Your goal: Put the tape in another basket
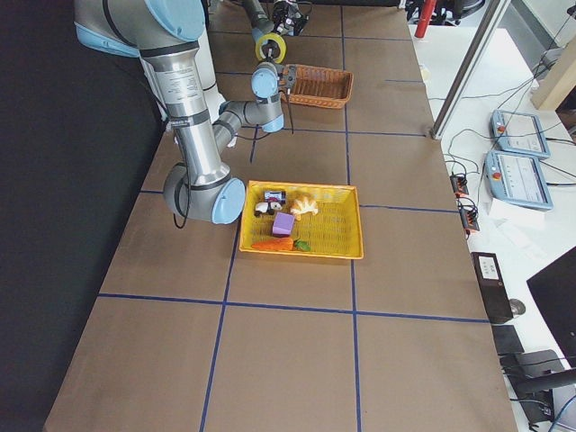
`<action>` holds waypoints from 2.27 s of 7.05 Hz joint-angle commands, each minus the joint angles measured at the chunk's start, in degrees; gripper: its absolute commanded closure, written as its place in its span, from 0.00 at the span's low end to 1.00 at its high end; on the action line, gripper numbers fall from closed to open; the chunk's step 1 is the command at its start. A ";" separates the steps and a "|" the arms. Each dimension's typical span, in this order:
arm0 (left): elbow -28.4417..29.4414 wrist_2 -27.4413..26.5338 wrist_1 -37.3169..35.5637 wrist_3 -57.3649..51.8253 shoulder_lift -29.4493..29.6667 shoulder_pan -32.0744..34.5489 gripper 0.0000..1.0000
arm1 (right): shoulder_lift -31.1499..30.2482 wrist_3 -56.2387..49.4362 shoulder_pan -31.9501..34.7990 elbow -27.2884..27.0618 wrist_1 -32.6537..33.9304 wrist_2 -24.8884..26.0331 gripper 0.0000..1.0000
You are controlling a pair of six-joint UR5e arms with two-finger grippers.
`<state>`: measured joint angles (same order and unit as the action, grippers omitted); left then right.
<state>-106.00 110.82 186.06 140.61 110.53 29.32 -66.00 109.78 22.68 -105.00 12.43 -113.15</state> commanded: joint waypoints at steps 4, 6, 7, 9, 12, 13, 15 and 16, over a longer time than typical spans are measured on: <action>0.00 -0.16 0.00 -0.16 0.21 -0.66 0.39 | -0.01 -0.01 -0.26 0.06 -0.30 0.03 0.94; 0.00 -0.08 0.00 -0.25 0.21 -0.66 0.67 | 0.08 0.34 -0.44 0.32 -0.48 0.03 0.01; 0.09 -0.08 0.00 -0.25 0.13 -0.66 0.83 | 0.08 0.08 -0.61 0.41 -0.57 0.03 0.00; 0.09 0.01 0.00 -0.34 0.13 -0.66 0.93 | 0.08 -0.01 -0.62 0.41 -0.66 0.03 0.00; -2.00 0.62 0.09 -0.16 -0.66 -0.40 0.95 | -0.01 -0.01 -0.62 0.41 -0.57 0.03 0.00; -3.85 1.58 -0.08 -0.16 -2.32 0.47 0.95 | -0.36 -0.01 -0.53 0.41 -0.65 -0.06 0.00; -3.96 3.34 -0.52 -0.33 -7.15 7.04 0.96 | -0.71 -0.01 0.87 0.23 0.04 -0.76 0.00; -3.26 5.87 -2.27 -0.94 -7.17 10.38 0.97 | -0.80 -0.01 4.01 0.15 2.22 -2.15 0.00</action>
<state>-109.75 114.36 185.27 140.17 104.31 35.84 -66.64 109.77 23.93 -104.75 12.75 -114.06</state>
